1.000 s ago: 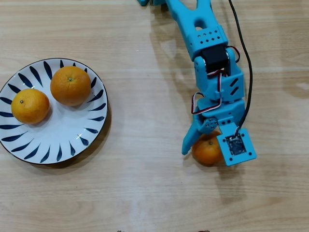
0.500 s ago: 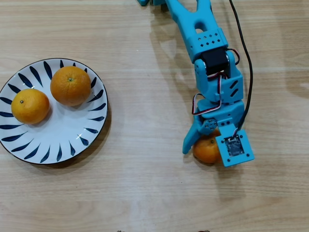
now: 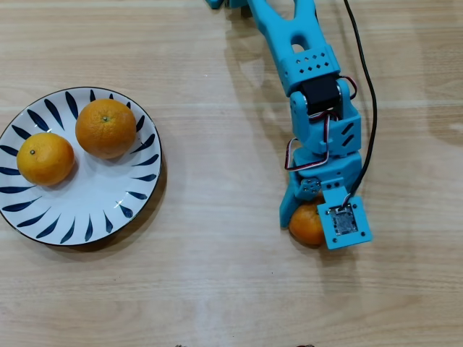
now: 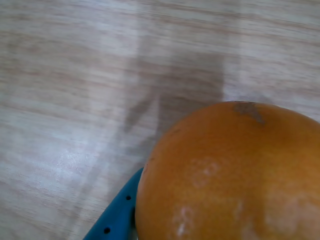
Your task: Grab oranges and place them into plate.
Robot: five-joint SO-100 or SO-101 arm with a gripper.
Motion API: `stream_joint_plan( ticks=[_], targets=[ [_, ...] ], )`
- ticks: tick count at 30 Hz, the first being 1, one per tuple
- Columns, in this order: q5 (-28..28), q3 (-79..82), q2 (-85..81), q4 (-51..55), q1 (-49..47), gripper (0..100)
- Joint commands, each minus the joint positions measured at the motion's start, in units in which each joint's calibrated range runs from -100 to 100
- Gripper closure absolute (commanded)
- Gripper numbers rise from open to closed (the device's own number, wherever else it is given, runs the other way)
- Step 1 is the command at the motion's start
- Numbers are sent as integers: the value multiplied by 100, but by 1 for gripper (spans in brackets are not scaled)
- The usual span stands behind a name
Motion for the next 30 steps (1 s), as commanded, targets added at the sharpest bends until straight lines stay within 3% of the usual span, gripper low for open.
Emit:
stream_joint_plan(
  ticks=[1,21,30],
  targets=[
    [-23,-96,-70,-58,-23,68],
    [45,-169,-290,-58,-39,72],
    [1164,-96,-2149,80,606,72]
  ],
)
